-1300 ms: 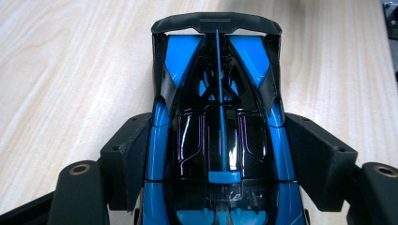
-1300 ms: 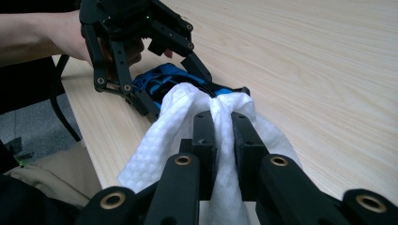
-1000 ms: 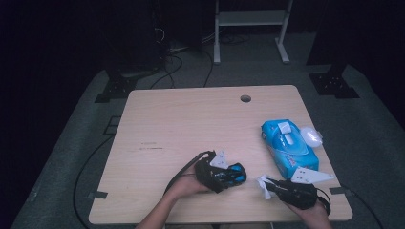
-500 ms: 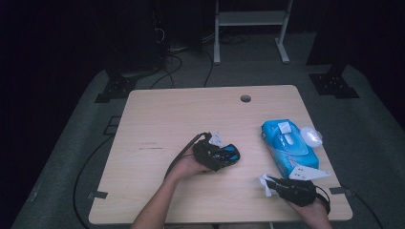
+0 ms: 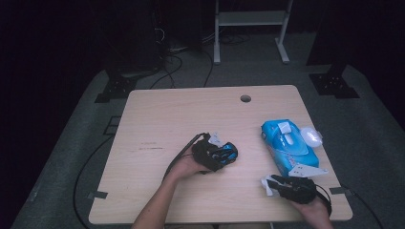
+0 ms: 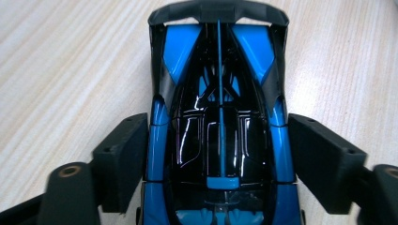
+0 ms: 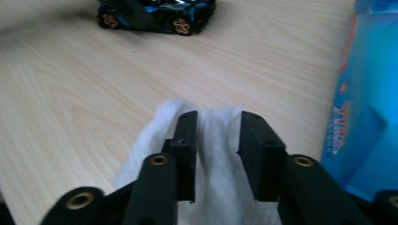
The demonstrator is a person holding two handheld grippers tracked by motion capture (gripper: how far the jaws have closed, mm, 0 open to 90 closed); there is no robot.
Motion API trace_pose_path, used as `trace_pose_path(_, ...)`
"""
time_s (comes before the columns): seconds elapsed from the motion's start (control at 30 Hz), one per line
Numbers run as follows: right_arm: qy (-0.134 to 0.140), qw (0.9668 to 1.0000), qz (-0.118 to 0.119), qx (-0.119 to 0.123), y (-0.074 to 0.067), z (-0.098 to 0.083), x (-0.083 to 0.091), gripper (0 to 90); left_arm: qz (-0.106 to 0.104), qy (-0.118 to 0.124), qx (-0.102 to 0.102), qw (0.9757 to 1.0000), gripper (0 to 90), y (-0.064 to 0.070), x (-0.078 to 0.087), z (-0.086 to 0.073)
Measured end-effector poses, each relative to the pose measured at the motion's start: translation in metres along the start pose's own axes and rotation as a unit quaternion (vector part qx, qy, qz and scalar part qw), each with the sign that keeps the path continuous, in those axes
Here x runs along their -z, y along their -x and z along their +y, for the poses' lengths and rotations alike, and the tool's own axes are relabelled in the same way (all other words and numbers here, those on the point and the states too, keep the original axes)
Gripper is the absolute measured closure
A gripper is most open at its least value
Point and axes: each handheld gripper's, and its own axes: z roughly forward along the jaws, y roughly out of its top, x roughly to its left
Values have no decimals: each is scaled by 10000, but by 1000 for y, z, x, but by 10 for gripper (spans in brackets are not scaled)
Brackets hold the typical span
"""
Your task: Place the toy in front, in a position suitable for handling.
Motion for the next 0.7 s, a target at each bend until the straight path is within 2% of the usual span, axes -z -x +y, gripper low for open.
trace_pose_path(0.07,71,9999,-73,-55,2,0,2,574,21,33,-11,10000,181,0,2,0)
trace_pose_path(0.17,171,9998,-30,-68,1,1,4,563,52,138,67,9999,164,-1,6,-2)
trace_pose_path(0.23,336,9994,20,19,-2,3,7,544,62,223,112,9997,156,-1,10,-3)
trace_pose_path(0.33,428,9990,69,61,-4,4,9,533,117,401,161,9990,141,-2,21,-6)
trace_pose_path(0.5,598,9981,153,75,-5,6,13,517,160,528,152,9984,129,0,35,-8)
trace_pose_path(0.57,704,9973,174,75,-7,8,17,510,195,681,165,9973,123,2,44,-11)
trace_pose_path(0.7,825,9964,175,80,-7,10,21,499,229,808,153,9963,122,6,54,-17)
